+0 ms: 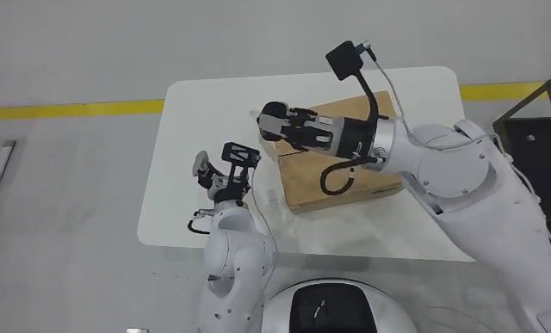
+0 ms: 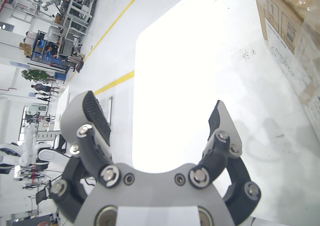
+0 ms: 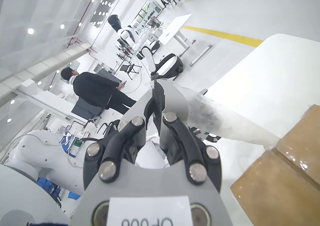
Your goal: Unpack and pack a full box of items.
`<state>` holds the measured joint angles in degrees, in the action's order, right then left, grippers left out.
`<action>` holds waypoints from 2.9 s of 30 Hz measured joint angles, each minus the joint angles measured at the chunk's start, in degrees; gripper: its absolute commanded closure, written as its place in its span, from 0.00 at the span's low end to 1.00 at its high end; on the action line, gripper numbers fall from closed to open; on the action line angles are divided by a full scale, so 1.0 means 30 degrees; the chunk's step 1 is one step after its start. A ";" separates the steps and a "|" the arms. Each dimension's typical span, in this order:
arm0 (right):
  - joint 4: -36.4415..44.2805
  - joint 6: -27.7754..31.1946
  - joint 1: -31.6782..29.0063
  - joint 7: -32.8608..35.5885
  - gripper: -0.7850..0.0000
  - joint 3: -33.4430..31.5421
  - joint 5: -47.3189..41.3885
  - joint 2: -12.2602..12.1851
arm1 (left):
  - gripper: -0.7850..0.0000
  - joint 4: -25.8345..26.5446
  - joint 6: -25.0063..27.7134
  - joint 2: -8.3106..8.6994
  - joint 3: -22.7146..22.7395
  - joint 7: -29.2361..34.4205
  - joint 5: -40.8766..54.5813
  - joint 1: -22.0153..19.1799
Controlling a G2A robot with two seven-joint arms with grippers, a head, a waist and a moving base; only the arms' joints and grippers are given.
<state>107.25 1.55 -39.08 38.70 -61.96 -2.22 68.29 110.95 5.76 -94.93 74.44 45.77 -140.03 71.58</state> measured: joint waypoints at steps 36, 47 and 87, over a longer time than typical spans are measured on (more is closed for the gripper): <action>0.1460 0.0664 -1.1297 -0.0155 1.00 -1.0067 0.4647 -0.1814 | 0.00 0.0732 0.1924 -0.0147 -0.2013 -0.0788 0.0839 -0.1333; 0.0919 0.0134 -1.1518 -0.0621 1.00 -0.9896 0.7618 -0.1978 | 0.00 0.0883 0.2229 -0.0295 -0.3361 -0.0692 0.1364 -0.1430; 0.0115 0.0841 -1.0690 -0.2189 1.00 -0.8749 1.1385 -0.2107 | 1.00 -0.2542 0.2643 -0.0971 -0.5066 -0.0761 0.1929 -0.4257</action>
<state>107.60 4.07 -71.15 32.13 -88.21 31.93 61.97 103.32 13.69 -97.84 59.24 43.49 -134.24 58.81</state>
